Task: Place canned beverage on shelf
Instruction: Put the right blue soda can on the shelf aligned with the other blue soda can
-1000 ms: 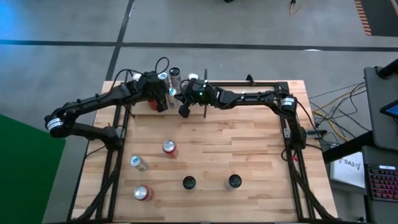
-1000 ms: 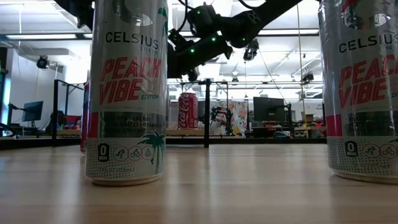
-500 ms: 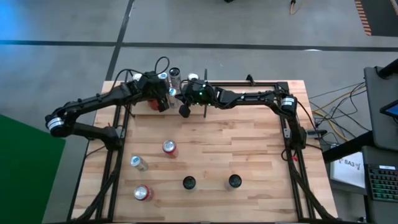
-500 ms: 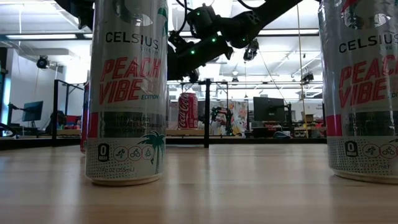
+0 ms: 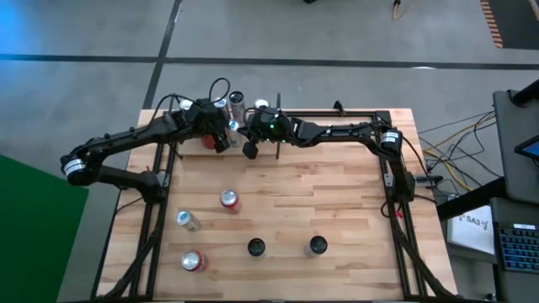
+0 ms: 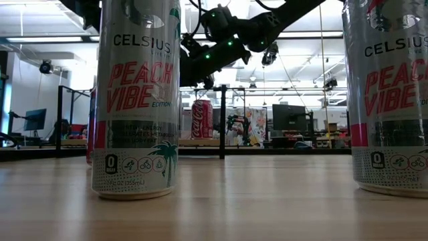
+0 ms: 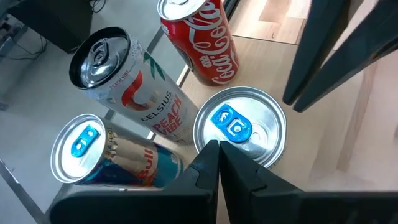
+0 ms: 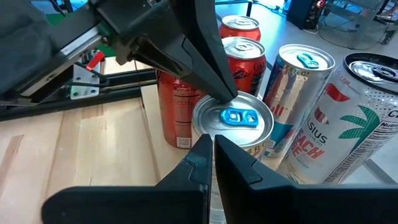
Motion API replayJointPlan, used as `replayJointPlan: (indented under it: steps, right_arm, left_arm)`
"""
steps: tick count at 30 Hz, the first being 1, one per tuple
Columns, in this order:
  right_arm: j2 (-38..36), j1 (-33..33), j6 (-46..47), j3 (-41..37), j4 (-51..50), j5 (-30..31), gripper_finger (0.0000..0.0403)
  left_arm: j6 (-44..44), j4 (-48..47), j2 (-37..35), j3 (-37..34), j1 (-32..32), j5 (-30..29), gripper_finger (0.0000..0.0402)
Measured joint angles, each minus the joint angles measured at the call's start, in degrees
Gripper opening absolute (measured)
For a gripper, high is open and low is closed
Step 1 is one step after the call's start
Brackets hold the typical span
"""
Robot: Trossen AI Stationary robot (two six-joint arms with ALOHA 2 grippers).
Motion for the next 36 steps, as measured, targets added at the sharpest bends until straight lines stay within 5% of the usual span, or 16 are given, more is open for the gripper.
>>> replayJointPlan:
  steps: [17,25,36]
  right_arm:
    - [-0.9,-0.36,-0.34,0.01,-0.28,-0.18,0.0009]
    - [-0.63,0.53,1.36,0.07,-0.45,-5.61,0.0009]
    - [1.6,-0.23,1.74,0.07,0.07,-1.24,0.0009]
  left_arm:
    - [-0.84,-1.68,-1.74,1.53,-0.17,0.35,0.0]
    - [4.95,0.09,-2.86,0.37,0.09,0.17,0.0]
    - [3.95,0.02,-1.09,-0.24,0.11,0.17,0.0]
